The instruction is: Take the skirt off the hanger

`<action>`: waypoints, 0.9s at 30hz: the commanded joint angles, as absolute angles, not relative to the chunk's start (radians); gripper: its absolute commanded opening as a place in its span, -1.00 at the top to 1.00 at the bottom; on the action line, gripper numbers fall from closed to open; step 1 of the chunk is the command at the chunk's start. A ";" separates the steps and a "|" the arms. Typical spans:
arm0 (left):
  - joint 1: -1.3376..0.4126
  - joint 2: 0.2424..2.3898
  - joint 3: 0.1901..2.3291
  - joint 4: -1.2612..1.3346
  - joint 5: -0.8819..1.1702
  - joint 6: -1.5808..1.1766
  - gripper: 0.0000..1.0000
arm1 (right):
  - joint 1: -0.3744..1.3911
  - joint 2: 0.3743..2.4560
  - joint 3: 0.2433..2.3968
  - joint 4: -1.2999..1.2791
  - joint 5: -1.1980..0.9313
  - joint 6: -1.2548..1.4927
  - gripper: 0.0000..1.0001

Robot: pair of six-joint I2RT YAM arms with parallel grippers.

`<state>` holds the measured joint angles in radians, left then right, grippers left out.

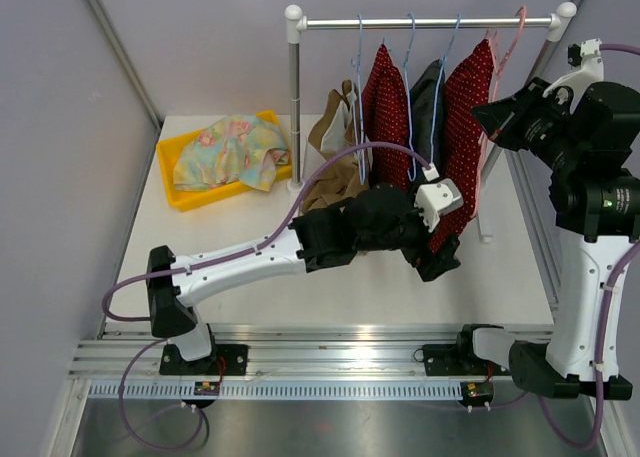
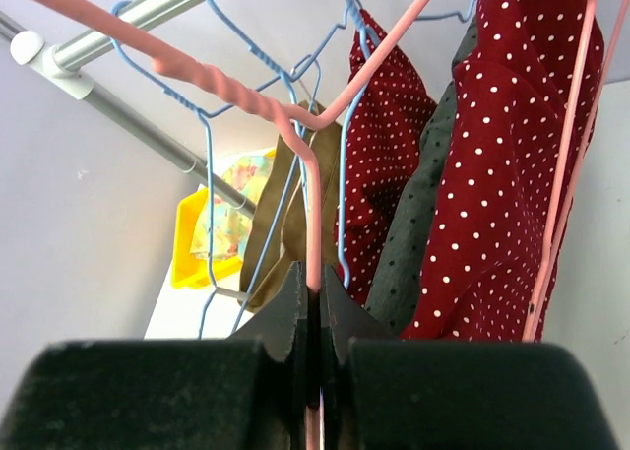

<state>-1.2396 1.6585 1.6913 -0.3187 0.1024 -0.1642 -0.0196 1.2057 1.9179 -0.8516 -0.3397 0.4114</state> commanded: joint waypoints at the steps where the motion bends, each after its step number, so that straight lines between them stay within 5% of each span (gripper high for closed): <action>1: -1.253 1.678 1.767 -0.226 0.014 -0.150 -0.98 | -0.018 1.167 1.922 -0.801 -0.402 0.440 1.00; 9: -1.253 1.776 1.798 -0.206 -0.084 -0.163 -0.98 | -0.018 1.124 1.917 -0.821 -0.420 0.449 1.00; 12: -1.255 1.782 1.793 -0.203 -0.129 -0.163 -0.80 | -0.018 1.117 1.922 -0.828 -0.417 0.445 1.00; 15: -1.253 1.779 1.790 -0.207 -0.153 -0.158 -0.20 | -0.018 1.112 1.925 -0.830 -0.414 0.443 1.00; 16: -1.253 1.776 1.792 -0.212 -0.155 -0.158 0.15 | -0.018 1.109 1.924 -0.830 -0.413 0.442 1.00; 22: -1.273 1.723 1.740 -0.279 -0.152 -0.205 0.92 | -0.018 1.115 1.924 -0.827 -0.399 0.434 1.00; 27: -1.379 1.554 1.524 -0.229 -0.247 -0.265 1.00 | -0.018 1.127 1.927 -0.822 -0.373 0.422 1.00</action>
